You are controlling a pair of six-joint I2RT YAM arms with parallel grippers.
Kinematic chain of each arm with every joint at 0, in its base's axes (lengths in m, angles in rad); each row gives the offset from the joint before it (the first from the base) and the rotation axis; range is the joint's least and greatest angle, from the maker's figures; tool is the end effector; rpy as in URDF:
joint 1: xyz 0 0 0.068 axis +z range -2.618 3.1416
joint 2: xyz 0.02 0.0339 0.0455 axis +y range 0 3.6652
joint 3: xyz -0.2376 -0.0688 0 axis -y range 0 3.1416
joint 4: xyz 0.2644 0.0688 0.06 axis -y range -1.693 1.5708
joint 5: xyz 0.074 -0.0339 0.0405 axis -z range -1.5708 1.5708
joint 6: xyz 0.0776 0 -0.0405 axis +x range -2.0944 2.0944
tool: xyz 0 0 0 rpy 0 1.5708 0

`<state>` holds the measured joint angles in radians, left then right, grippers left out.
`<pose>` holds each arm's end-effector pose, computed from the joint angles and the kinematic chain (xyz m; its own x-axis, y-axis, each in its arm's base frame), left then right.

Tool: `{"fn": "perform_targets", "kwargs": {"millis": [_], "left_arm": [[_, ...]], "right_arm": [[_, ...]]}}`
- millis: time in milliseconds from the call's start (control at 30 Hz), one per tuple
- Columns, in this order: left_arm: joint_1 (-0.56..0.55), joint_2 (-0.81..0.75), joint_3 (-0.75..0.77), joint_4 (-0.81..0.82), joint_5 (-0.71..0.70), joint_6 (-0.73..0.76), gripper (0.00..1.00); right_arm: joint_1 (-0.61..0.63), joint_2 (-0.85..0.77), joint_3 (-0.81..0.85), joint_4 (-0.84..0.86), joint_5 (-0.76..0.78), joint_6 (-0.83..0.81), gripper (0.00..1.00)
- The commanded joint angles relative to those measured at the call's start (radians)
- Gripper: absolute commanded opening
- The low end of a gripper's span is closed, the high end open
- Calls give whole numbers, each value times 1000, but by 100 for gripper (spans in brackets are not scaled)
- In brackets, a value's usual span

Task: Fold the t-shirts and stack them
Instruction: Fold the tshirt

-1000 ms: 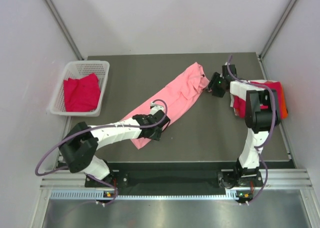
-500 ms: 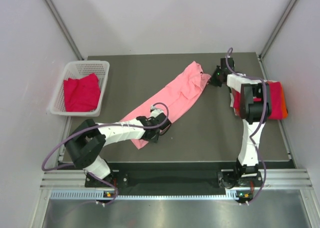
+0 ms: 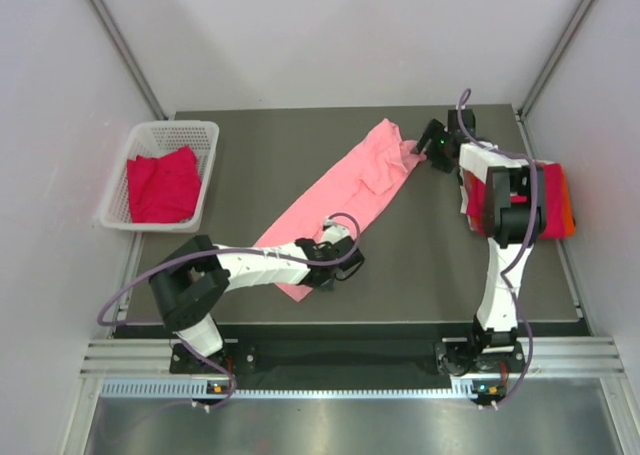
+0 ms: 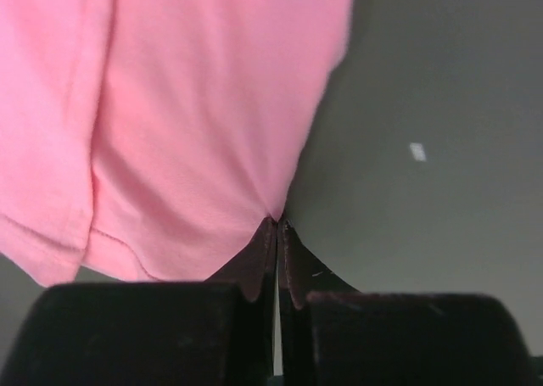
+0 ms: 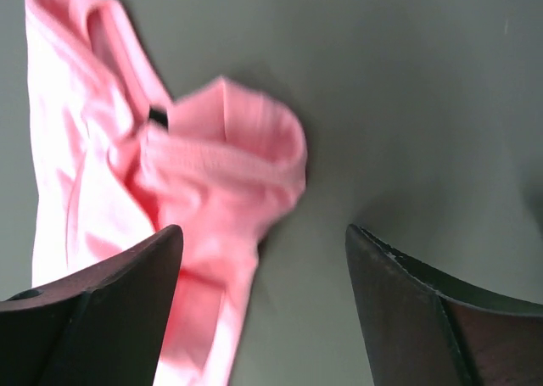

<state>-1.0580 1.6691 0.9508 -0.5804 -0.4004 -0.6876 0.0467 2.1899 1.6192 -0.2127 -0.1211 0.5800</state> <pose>0.1838 -0.2648 0.0810 -0.8419 0.3039 -0.4460 0.2805 0.9524 0.1196 0.5188 0.0336 0.1081 -0.6619 0.5137 -0.5459 0.2760 0.8441 0.4596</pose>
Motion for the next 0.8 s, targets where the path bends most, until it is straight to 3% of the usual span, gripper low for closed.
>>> {"fn": "perform_targets", "kwargs": {"millis": [0, 233, 333, 367, 400, 500, 767], "left_arm": [[-81, 102, 41, 16, 129, -70, 0], [-200, 241, 252, 24, 199, -142, 0], [-255, 287, 368, 22, 218, -164, 1], [-266, 308, 399, 21, 233, -164, 8], [-286, 316, 452, 4, 235, -161, 29], [-303, 299, 497, -25, 232, -156, 59], [-252, -6, 352, -55, 206, -148, 66]], "right_arm": [[-25, -117, -65, 36, -67, 1, 78], [-39, -280, -154, 6, -48, -23, 93], [-41, -338, -200, -5, -34, -40, 94], [-41, -350, -211, -10, -37, -45, 94], [-39, -361, -222, -13, -40, -52, 94], [-39, -410, -272, -24, -63, -60, 94], [-39, -516, -420, -17, -74, -69, 91]]}}
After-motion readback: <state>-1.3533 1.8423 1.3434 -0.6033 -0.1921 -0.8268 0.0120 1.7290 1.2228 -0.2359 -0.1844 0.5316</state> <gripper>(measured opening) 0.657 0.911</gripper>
